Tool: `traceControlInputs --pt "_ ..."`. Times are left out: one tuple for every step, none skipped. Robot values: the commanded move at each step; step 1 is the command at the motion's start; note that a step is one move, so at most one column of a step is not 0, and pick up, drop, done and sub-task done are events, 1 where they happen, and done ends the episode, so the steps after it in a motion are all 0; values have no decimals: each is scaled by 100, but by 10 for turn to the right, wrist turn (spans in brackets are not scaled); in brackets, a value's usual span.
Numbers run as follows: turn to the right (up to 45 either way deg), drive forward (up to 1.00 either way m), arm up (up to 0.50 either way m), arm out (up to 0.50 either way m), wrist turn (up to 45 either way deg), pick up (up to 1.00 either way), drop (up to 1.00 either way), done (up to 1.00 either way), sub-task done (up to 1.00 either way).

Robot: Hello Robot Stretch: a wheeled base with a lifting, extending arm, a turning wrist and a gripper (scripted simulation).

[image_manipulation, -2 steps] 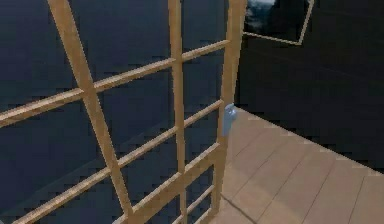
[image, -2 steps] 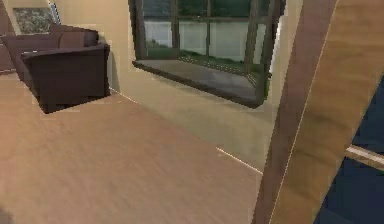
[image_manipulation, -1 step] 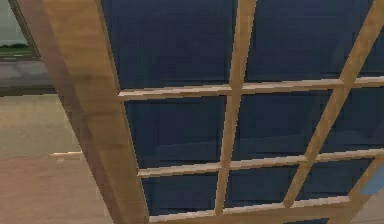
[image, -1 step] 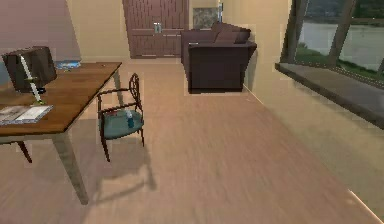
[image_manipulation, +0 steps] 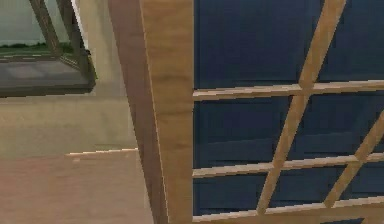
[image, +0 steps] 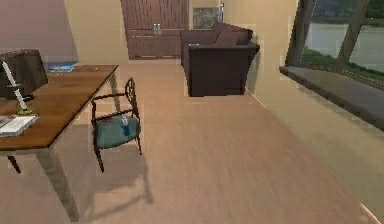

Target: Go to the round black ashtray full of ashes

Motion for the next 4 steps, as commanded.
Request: traceControlInputs --pt "-210 0 0 0 0 0 0 0 0" --pt "0 100 0 0 0 0 0 0 0" --pt "-90 0 0 0 0 0 0 0 0" --pt "0 15 0 0 0 0 0 0 0"
